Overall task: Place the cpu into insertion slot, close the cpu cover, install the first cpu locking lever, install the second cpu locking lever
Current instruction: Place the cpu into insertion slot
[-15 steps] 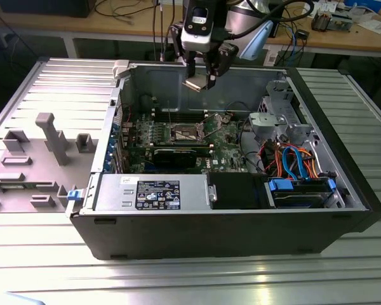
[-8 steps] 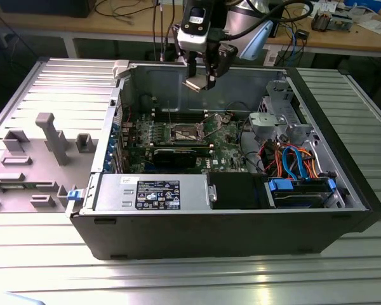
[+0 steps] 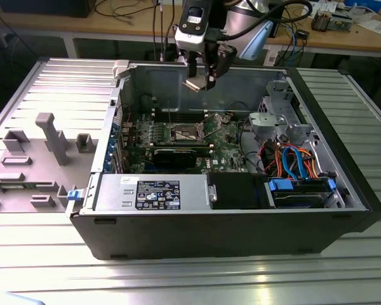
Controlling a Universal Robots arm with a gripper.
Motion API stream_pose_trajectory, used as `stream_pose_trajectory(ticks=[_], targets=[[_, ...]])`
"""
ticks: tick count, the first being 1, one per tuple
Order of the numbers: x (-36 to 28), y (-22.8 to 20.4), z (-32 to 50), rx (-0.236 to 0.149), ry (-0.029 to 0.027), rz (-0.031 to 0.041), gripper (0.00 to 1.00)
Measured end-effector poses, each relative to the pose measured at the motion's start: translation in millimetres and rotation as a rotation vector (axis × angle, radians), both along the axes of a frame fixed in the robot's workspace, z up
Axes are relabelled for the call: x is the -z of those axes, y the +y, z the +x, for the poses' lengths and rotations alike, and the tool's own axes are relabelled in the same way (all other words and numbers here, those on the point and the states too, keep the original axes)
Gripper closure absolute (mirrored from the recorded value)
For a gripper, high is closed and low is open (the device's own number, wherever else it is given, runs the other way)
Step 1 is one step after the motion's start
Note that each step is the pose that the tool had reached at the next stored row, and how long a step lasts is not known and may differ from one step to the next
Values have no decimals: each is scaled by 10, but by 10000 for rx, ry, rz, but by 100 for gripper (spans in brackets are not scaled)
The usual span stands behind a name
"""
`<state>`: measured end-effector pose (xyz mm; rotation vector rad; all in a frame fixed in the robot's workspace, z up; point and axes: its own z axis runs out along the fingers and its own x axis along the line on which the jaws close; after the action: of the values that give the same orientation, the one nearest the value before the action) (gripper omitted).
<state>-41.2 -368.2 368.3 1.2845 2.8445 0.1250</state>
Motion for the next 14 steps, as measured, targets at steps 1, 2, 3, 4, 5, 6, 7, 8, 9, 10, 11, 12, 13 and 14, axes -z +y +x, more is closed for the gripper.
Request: stream_pose_trajectory(ticks=[1, 2, 3, 4, 5, 6, 7, 8, 9, 10, 11, 12, 13, 14], targets=[[0, 0, -1, 58, 0, 0, 46], [1, 0, -1, 139, 0, 0, 46], [2, 0, -1, 220, 0, 0, 46], [2, 0, -1, 293, 0, 1, 46], [3, 0, -1, 474, 0, 0, 46], [4, 0, -1, 554, 0, 0, 46], [4, 0, -1, 646, 0, 0, 46], [6, 0, -1, 815, 0, 0, 46], [6, 0, -1, 905, 0, 0, 46], [6, 0, -1, 979, 1, 0, 46], [6, 0, -1, 1007, 0, -1, 46], [6, 0, -1, 1009, 0, 0, 46], [6, 0, -1, 1009, 0, -1, 46], [6, 0, -1, 1010, 0, -1, 46]])
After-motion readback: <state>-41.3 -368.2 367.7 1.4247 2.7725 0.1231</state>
